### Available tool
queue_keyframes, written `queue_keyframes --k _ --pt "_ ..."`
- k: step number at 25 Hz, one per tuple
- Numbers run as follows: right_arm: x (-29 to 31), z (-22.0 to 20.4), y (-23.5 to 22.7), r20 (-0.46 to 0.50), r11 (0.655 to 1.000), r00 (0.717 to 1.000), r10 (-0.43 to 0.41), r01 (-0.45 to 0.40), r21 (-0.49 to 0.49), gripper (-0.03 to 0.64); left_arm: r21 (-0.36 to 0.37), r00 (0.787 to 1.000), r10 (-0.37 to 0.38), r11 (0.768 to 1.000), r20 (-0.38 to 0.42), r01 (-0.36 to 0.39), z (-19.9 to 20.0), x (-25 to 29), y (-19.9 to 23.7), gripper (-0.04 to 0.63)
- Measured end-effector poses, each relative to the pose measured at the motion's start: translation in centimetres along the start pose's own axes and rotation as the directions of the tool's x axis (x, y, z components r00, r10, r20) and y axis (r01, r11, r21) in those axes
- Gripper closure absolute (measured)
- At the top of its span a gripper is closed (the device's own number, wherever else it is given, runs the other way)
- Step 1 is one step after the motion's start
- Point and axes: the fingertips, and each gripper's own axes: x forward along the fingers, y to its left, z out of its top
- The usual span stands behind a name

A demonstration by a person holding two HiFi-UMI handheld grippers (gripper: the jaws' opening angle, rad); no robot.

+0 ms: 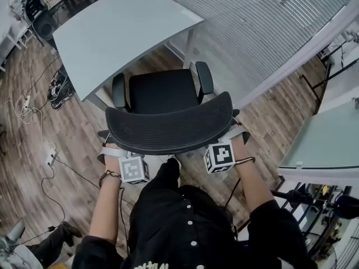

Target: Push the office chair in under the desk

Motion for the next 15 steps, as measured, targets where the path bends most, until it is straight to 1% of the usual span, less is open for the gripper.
queue_keyframes --k 6,15 --pt "1.7 -1.4 -1.8 0.014 1.000 1.000 -0.008 0.008 0.003 0.477 -0.001 1.000 -0.004 1.000 -0.003 0.004 0.0 2.3 1.8 0.483" --pt "3.8 -4.6 -4.5 0.031 1.000 1.000 0.001 -0.001 -0.007 0.480 -0.011 0.998 -0.051 0.999 -0.029 0.050 0.8 6.0 4.2 0.494"
